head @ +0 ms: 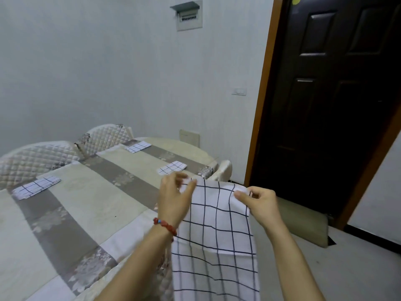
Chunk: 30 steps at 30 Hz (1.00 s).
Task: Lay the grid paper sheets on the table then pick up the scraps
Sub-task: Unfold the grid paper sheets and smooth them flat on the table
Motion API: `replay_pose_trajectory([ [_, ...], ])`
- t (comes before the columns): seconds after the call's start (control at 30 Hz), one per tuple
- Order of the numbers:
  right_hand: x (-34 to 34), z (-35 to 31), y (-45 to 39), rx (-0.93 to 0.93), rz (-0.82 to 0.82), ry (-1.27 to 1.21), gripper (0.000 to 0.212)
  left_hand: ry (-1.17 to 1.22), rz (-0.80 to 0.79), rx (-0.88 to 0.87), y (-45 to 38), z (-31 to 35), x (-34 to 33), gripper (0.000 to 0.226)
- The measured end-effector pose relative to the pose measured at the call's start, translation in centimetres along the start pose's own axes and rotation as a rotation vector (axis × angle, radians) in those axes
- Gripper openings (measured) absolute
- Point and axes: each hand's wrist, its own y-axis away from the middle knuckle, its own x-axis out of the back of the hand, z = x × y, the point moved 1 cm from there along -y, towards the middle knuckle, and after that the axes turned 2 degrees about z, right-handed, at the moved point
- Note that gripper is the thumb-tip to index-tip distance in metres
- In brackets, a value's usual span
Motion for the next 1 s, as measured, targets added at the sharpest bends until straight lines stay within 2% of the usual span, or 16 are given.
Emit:
replay_pose_trajectory([
  [0.1, -1.8, -0.2, -0.5, 0.017, -0.038, 0.002, 0.033, 0.085, -0.232, 0.114, 2.1, 0.3, -1.7, 0.029],
  [0.17, -3.0, -0.4, -0.6, 0.018, -0.092, 0.012, 0.031, 0.144, -0.323, 0.221, 2.4, 0.5, -2.3, 0.036],
  [0.33, -5.5, -0.7, -1.6, 0.027, -0.158, 0.053, 0.033, 0.372, -0.409, 0.456, 0.9, 0.1, -2.0, 0.026],
  [0.5, -7.7, -1.1, -2.5, 0.022, -0.221, 0.067, 0.024, 0.465, -0.392, 0.486, -1.1, -0.7, -0.8, 0.018],
  [0.67, -9.5, -1.8, -3.5, 0.022, -0.278, -0.031, 0.010, 0.510, -0.349, 0.435, -4.1, -2.3, 0.6, 0.023],
  [1.0, -17.7, -3.8, -6.8, 0.033, -0.277, -0.129, 0.018, 0.574, -0.210, 0.298, -9.6, -6.2, 4.9, 0.017],
])
